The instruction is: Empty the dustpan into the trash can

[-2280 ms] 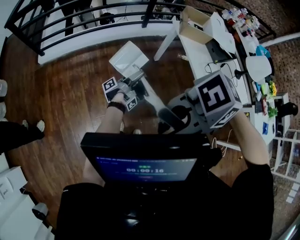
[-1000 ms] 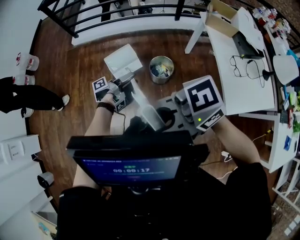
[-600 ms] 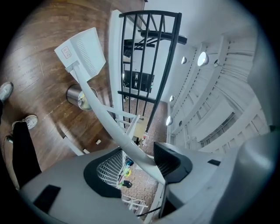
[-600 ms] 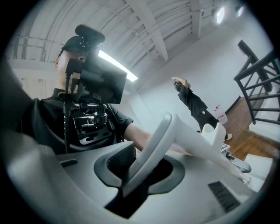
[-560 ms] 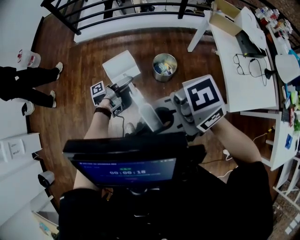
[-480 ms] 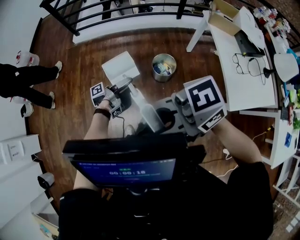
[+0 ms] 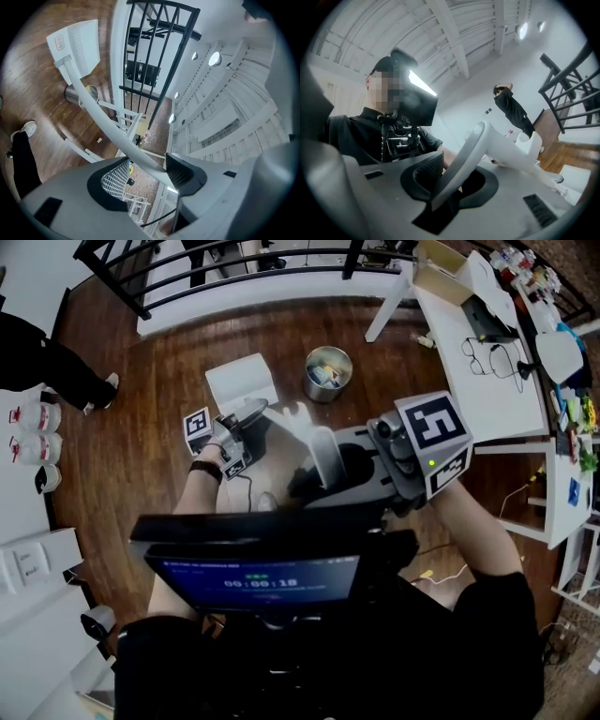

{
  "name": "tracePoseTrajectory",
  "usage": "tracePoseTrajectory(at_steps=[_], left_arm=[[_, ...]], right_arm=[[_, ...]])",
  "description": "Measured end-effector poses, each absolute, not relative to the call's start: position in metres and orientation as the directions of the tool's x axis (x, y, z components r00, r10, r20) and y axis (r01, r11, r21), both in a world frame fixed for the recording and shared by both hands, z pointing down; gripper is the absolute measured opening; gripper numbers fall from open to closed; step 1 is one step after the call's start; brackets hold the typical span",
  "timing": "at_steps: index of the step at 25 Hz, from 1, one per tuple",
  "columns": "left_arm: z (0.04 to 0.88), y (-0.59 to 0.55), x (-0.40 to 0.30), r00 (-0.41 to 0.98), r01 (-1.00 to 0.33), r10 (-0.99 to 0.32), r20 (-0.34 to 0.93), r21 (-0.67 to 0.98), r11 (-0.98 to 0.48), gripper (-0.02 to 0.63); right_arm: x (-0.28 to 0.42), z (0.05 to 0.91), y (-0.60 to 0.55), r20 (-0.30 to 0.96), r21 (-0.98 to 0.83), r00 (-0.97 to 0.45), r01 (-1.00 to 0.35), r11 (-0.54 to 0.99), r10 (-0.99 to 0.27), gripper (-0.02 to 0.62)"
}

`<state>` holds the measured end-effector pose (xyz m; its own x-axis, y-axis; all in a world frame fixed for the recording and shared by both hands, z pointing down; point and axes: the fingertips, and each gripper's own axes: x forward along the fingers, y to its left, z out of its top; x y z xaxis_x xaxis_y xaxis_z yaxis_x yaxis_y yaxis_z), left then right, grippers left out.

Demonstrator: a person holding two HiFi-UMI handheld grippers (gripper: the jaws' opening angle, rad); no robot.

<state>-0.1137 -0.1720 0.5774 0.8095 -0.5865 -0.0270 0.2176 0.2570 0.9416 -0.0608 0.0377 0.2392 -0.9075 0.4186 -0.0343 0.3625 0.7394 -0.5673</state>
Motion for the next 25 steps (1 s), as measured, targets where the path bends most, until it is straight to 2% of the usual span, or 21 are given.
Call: tracePoseTrajectory(at_steps=[4,11,12,18,21,25], left_arm=[[0.577,-0.154,-0.149,0.819,0.241,-0.571,-0.064,0.94,0.241,0.23],[0.582,-0.142,-0.154,0.846,0.269,-0.522,-0.113,0.935,0.233,0.254],[0.585,-0.14,-0.156,0.846,0.265,-0.523,-0.107,0.935,0.237,0.282],[0.604,-0.126,-0.178,0.84,0.17,-0.542,-0.021,0.959,0.226,0.282],[0.588,-0.121,-0.183,0.862,0.083,-0.507,-0.023,0.992,0.096,0.246],[0.55,-0.124,-0.199,0.863,-0.027,-0.503,-0.039,0.992,-0.124,0.136]], right_arm=[[-0.106,0.239,0.053,-0.029,-0.572,-0.928,0.32,0.755,0.372,0.101],[-0.12,0.238,0.055,-0.04,-0.594,-0.942,0.29,0.75,0.333,0.103],[-0.12,0.237,0.053,-0.044,-0.599,-0.947,0.281,0.75,0.319,0.103],[-0.124,0.236,0.059,-0.023,-0.616,-0.959,0.236,0.752,0.282,0.103],[-0.124,0.246,0.061,-0.006,-0.623,-0.958,0.227,0.749,0.285,0.103],[-0.12,0.269,0.054,0.015,-0.642,-0.958,0.211,0.737,0.287,0.103]])
